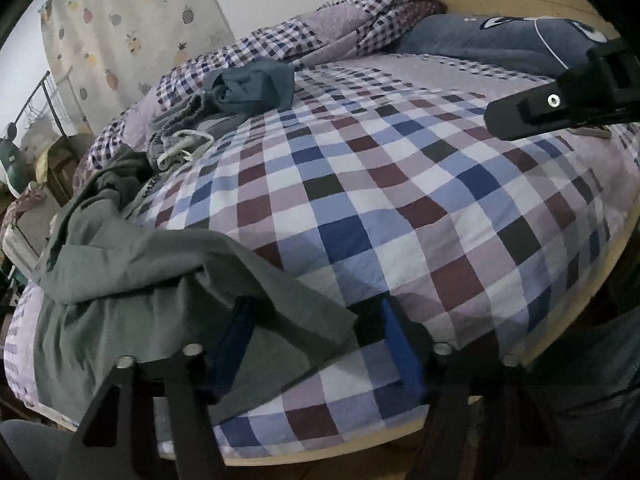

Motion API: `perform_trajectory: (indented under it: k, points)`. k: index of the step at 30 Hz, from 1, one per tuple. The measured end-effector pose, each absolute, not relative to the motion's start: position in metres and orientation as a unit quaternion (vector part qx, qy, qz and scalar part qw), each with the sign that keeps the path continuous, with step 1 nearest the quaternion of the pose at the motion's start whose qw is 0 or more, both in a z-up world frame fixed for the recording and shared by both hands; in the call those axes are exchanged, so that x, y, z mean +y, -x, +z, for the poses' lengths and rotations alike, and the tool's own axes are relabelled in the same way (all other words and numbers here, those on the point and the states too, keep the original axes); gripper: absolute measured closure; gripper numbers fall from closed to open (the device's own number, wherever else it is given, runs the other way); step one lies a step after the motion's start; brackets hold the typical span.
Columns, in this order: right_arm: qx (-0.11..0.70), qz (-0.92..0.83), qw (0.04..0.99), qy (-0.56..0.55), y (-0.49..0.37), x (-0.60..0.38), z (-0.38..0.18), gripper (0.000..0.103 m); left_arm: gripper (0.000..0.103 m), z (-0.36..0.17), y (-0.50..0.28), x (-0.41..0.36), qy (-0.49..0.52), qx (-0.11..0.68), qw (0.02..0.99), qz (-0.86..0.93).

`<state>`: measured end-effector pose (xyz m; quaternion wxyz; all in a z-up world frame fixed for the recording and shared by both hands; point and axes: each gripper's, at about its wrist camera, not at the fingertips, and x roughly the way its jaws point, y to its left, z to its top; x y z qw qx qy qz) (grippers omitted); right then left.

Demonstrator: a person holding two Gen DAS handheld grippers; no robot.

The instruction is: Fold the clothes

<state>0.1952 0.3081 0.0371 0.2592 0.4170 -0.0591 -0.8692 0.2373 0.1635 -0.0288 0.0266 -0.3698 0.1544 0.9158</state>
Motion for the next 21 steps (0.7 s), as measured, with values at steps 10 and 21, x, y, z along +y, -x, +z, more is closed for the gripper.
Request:
perform_trajectory:
  k: [10, 21]
  points:
    - [-0.06, -0.871, 0.261, -0.413, -0.195, 0.308, 0.039, 0.094, 0.098, -0.008, -0.24, 0.124, 0.393, 0.075, 0.071, 0.914]
    - [-0.038, -0.863, 0.29, -0.413, -0.194, 0.279, 0.039, 0.094, 0.099, 0.137, -0.284, 0.018, 0.278, -0.09, 0.099, 0.951]
